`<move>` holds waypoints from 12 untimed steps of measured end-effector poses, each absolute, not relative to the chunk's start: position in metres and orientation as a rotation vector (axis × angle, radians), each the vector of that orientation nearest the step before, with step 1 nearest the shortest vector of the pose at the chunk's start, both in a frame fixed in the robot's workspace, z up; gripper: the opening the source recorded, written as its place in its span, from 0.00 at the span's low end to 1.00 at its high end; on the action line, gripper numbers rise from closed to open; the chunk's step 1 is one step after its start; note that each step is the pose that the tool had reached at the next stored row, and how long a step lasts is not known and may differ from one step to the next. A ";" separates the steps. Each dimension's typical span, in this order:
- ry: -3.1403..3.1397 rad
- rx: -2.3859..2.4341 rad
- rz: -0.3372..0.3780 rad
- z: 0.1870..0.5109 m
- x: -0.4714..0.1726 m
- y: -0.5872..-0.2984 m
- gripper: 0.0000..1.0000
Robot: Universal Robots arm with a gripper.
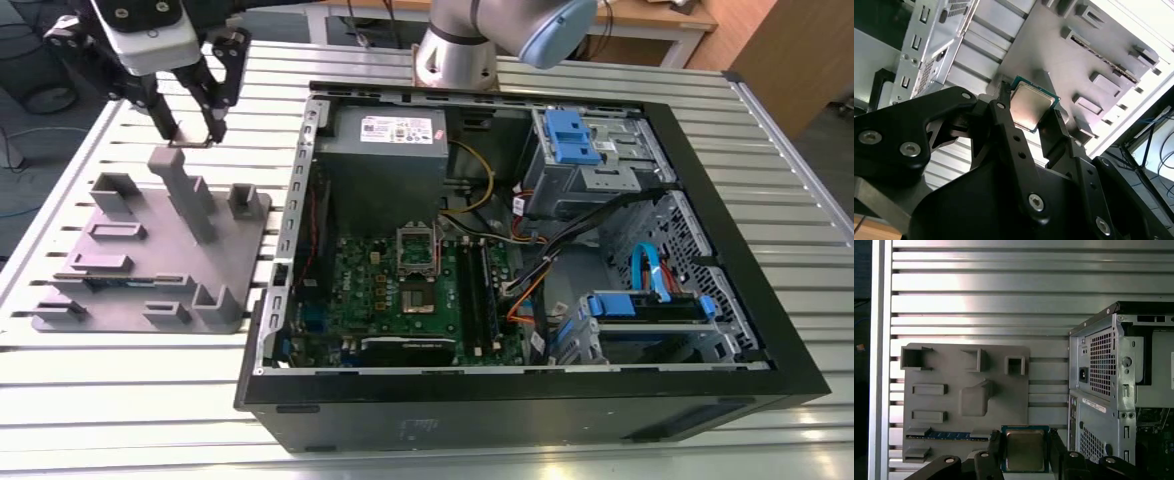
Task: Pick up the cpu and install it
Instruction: 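Pick up the cpu and move it towards the insertion slot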
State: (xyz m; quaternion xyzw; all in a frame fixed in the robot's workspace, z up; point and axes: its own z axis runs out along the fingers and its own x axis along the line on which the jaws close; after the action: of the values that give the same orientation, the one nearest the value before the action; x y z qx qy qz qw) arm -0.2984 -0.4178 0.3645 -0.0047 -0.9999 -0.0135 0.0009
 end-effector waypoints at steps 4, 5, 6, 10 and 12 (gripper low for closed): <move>-3.139 -0.015 -0.042 0.364 -0.285 -0.418 0.47; -3.139 -0.015 -0.042 0.364 -0.282 -0.418 0.47; -3.139 -0.015 -0.042 0.364 -0.278 -0.418 0.47; -3.139 -0.014 -0.042 0.364 -0.265 -0.418 0.47; -3.139 -0.015 -0.042 0.364 -0.258 -0.418 0.47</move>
State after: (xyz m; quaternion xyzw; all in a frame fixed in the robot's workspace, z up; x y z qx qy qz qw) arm -0.2576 -0.4178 0.3642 -0.0047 -0.9999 -0.0135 0.0010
